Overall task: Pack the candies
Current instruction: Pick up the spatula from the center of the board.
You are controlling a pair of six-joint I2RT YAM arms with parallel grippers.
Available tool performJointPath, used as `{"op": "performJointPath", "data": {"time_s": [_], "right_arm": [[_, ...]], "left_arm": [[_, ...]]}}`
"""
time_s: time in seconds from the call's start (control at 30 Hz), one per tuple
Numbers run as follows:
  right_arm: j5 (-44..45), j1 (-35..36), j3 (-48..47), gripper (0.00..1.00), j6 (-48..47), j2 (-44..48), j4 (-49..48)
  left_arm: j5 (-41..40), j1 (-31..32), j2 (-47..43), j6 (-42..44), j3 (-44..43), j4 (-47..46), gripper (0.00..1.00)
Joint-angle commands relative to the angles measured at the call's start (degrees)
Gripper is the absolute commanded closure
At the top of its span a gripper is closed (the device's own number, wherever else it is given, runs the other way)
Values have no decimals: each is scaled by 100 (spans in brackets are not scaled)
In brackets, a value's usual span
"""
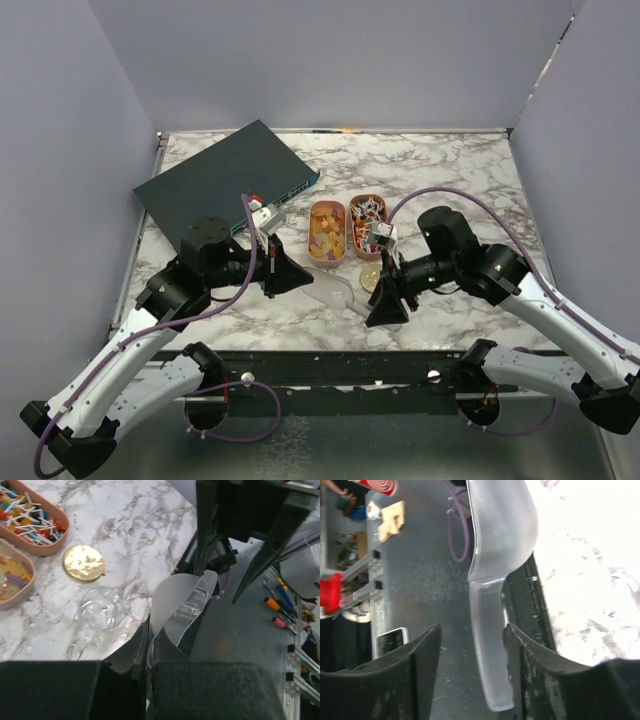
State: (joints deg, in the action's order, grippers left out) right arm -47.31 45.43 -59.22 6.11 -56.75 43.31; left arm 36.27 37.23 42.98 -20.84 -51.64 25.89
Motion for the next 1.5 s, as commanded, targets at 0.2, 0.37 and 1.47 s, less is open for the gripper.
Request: {"op": "performJointPath", "data": {"time_s": [0.2,0.37,1.47], "right_arm": [[1853,40,-306,27,-461,455,-213],[2249,52,-129,25,-1072,393,-776],[3981,1343,1420,44,-3186,915,-2964]], "left_arm": [[-1274,-6,133,-600,148,-67,100],[-1498,-10,295,-1072,158,-133,100],[-1258,-50,-69,-3044,515,-279,100]]}}
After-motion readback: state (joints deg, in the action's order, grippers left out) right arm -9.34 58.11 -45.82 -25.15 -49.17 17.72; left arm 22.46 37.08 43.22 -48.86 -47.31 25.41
